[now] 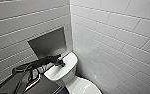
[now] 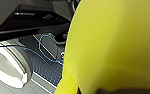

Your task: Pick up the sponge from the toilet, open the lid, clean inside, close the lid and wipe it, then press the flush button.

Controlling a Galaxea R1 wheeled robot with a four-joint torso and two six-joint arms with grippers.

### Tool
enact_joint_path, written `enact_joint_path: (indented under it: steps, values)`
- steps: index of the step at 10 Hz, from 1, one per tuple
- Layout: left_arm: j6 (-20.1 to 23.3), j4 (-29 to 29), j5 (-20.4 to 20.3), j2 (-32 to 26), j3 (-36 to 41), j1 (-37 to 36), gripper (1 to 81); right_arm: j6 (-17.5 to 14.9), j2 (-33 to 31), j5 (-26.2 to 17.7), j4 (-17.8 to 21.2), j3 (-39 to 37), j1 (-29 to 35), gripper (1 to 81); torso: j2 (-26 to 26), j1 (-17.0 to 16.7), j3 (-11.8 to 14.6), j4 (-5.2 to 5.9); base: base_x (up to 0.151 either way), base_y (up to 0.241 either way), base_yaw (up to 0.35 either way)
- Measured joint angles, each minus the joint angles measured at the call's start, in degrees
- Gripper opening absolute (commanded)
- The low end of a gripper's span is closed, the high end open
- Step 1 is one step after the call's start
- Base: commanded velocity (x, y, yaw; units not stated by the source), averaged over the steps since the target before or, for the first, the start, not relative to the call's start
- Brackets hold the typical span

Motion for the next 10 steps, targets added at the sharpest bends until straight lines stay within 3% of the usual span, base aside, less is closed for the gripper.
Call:
enact_joint_path:
  steps: [5,10]
  values:
    - [0.2,5.2,0.4,6.0,-5.6,0.4,1.0,0.0,0.6,0.4,0.0,-1.1,-0.2,1.0,0.0,0.0,0.0,0.0,0.0,0.0,0.0]
    - [0.2,5.3,-2.9,4.6,-4.9,1.7,1.0,0.0,2.2,0.4,0.0,-3.2,-0.2,1.0,0.0,0.0,0.0,0.0,0.0,0.0,0.0]
